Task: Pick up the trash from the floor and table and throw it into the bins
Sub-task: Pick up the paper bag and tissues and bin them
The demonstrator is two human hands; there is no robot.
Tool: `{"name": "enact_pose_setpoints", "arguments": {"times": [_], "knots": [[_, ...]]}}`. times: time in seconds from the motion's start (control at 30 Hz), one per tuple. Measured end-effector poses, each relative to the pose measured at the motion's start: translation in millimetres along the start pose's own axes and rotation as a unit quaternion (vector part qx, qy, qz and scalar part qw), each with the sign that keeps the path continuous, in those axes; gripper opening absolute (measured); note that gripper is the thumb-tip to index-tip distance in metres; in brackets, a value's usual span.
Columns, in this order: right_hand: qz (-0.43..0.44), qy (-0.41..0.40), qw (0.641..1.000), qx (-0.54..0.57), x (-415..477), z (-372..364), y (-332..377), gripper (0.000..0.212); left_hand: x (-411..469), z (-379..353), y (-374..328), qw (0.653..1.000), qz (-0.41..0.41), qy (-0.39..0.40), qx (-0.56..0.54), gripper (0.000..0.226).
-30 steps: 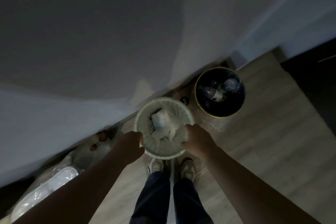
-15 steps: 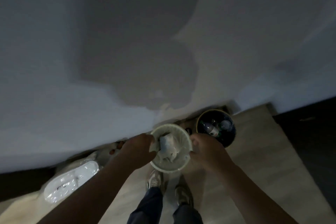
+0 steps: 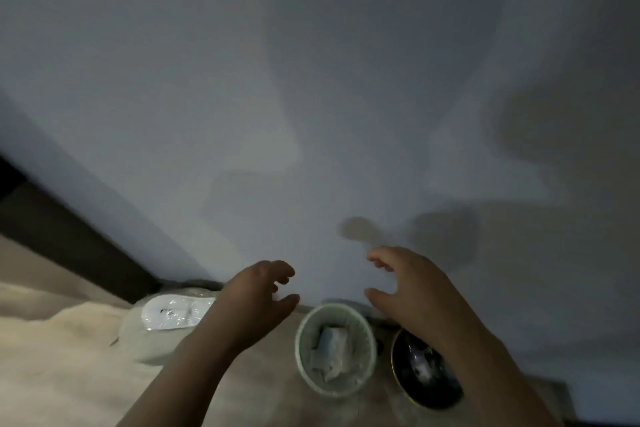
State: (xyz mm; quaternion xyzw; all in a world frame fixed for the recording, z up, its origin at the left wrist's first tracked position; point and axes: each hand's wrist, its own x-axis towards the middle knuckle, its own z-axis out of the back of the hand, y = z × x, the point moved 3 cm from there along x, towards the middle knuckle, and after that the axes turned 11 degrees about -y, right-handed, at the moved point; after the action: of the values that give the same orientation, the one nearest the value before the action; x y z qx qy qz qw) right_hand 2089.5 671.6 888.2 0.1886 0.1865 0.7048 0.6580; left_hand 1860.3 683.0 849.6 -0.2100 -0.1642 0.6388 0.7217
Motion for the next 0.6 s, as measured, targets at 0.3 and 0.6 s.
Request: {"name": "enact_pose_setpoints", "arguments": {"times": [0.3,0.6], "knots": [[0.217,0.074,0.973,0.015,22,-39,176,0.047,-93,139,82,0.973,0.144,-0.178,0.002,0.037],[0.389,0.154,0.907,0.047,-44,-126,396,0.05,-284,245,205,0.903,0.305,-0.301,0.031,0.037]]}}
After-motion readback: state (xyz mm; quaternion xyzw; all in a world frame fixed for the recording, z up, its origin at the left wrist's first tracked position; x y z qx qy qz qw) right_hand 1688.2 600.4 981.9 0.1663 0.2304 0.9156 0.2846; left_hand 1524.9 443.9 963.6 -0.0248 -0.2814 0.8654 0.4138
